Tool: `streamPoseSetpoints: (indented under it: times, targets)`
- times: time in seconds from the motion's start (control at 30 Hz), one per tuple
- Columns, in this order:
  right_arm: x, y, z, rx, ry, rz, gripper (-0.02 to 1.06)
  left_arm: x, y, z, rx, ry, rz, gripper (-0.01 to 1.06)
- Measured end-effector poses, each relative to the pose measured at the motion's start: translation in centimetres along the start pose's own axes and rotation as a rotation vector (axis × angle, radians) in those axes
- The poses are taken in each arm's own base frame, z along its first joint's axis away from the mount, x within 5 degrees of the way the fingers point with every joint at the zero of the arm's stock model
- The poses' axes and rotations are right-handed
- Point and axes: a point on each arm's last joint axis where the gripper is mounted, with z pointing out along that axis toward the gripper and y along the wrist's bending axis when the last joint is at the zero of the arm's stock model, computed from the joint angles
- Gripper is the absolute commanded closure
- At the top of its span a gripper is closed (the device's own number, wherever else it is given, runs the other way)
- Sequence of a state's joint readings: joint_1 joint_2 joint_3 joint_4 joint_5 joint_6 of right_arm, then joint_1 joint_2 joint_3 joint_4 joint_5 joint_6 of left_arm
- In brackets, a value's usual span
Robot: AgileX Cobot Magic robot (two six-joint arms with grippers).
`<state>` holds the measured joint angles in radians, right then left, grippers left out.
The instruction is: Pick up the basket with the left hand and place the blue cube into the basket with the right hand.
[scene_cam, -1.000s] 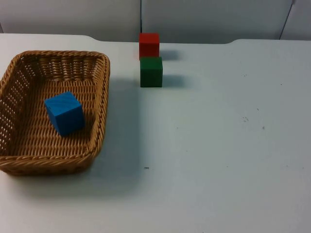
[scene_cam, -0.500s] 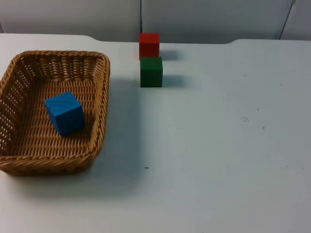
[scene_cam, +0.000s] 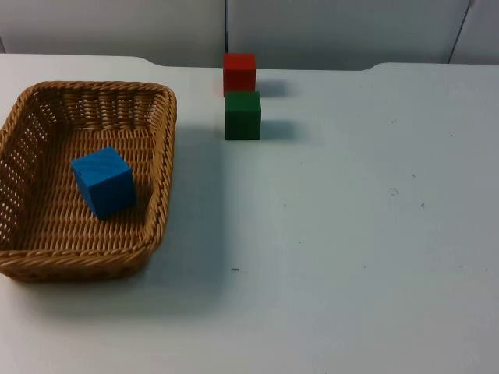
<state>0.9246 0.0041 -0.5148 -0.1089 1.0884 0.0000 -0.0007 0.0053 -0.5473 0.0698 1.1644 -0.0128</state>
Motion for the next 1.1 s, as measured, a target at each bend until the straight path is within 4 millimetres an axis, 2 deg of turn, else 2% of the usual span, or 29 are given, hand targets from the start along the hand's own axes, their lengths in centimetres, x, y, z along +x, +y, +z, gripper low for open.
streamPoseSetpoints:
  times: [0.73, 1.03, 1.1]
  targets:
    - [0.03, 0.04, 0.05, 0.001, 0.001, 0.004, 0.00, -0.03, 0.00, 0.00, 0.000, -0.004, 0.000, 0.00]
    - [0.09, 0.24, -0.14, 0.234, 0.022, 0.127, 0.00, -0.03, 0.00, 0.00, 0.000, -0.004, 0.000, 0.00]
    - [0.12, 0.36, -0.22, 0.356, 0.035, 0.192, 0.00, -0.03, 0.00, 0.00, 0.000, -0.004, 0.000, 0.00]
